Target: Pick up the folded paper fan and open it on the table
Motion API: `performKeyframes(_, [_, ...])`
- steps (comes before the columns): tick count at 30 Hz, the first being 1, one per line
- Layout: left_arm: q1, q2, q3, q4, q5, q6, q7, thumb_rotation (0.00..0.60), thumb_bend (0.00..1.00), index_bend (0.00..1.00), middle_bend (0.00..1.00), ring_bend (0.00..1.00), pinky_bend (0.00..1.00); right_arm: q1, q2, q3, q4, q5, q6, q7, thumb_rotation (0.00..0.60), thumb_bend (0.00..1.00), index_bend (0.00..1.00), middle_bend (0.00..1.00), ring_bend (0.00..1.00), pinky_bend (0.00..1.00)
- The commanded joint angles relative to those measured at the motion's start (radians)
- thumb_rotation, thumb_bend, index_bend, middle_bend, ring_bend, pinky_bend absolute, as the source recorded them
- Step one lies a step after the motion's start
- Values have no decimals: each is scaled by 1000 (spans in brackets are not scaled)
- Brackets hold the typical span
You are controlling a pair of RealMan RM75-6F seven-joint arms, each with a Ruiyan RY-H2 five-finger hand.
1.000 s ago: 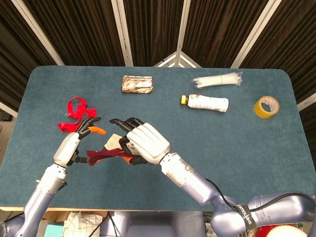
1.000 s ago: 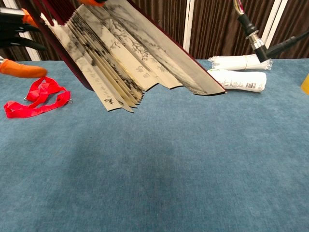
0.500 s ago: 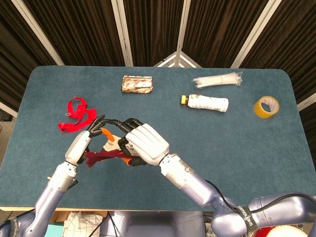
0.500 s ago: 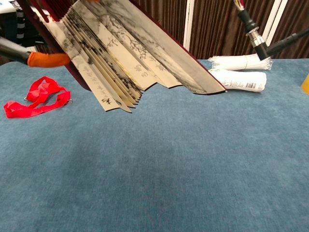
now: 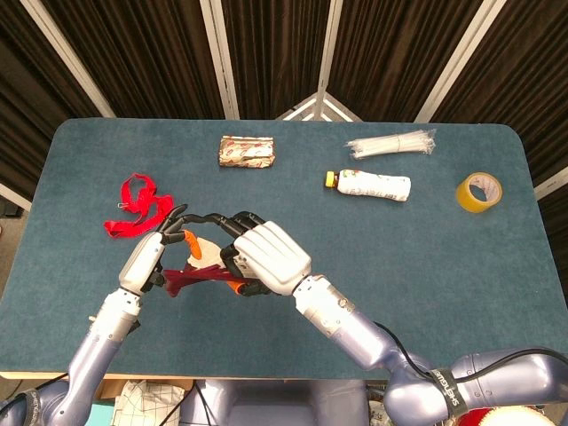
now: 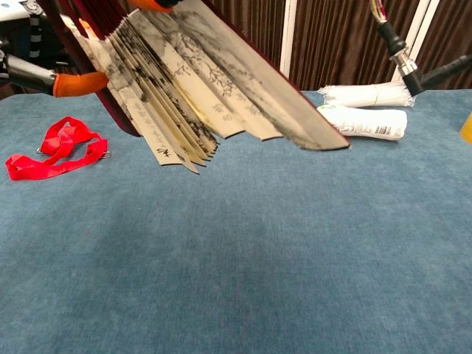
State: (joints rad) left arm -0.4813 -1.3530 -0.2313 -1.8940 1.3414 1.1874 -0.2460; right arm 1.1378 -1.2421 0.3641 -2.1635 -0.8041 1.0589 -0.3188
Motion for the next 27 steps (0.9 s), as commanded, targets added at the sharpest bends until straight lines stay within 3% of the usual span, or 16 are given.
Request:
performKeyframes(1, [-3, -5, -3, 1, -6, 0, 5, 600, 503, 668, 237, 0, 160, -3, 6, -2, 0, -1, -3, 1, 600, 542, 791, 137, 223, 170])
performKeyframes(27, [1, 75, -12, -46, -12, 27, 102, 600, 524, 680, 249, 0, 160, -106, 138, -95, 89, -101, -59, 23, 600, 542, 806, 137, 223, 170])
